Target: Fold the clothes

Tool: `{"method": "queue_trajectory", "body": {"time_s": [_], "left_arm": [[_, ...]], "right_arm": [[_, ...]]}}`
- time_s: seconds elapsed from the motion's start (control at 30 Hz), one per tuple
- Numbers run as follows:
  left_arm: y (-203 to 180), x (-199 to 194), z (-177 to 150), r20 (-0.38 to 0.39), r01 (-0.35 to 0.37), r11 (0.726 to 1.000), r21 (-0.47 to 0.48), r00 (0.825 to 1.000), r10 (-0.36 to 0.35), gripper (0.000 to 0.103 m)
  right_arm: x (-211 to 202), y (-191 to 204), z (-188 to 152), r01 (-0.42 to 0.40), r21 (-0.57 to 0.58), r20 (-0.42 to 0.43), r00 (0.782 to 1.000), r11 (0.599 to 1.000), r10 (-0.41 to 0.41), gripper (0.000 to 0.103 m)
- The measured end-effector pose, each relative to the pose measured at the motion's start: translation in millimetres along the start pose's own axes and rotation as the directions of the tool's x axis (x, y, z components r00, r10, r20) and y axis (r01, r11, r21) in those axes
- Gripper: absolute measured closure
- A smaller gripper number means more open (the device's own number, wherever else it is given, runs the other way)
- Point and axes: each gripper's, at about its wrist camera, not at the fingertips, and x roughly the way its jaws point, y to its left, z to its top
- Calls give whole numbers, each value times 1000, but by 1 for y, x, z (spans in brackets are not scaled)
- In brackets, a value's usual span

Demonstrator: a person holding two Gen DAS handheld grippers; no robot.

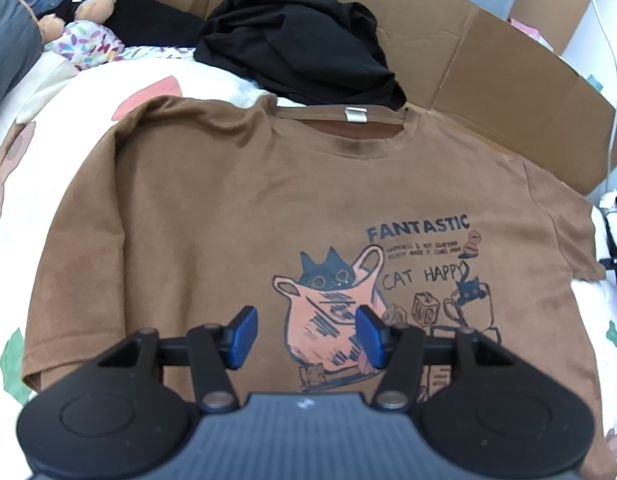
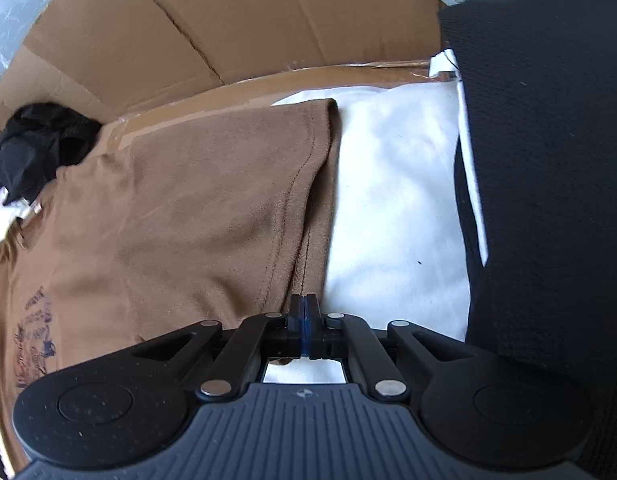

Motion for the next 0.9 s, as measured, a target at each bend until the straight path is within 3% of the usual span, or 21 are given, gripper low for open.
{"method": "queue_trajectory", "body": {"time_s": [0.13,0.23,0.27,0.4,0.43,0.47,0.5,0.9], "left_arm": [[-4,3,2,1,0,1000,1,1000,0,46],[-7,4,3,2,1,1000,0,1000,-1,46],[-8,4,3,2,1,1000,1,1000,-1,46],[-9,5,1,-1,-1,1000,5,1000,1,46],[-9,6,1,-2,-1,1000,3,1000,1,46],[-9,6,0,-2,-1,1000,2,1000,1,46],[-9,6,0,-2,-2,1000,2,1000,2,46],[-10,6,-1,8,-6,1000,-2,1000,6,46]], "right_arm": [[4,1,3,-41,73,-15,999,997,42,95],[9,6,2,-29,84,-29,999,996,32,71],[12,8,0,-18,82,-41,999,996,21,70],[16,14,-6,-11,43,-68,998,999,14,72],[15,15,-6,-9,27,-66,998,1000,11,81],[14,16,-7,-7,11,-65,998,1000,8,97],[13,17,-7,-5,-5,-63,998,1000,5,101],[-6,-9,-9,4,-12,13,1000,1000,-3,103]]}}
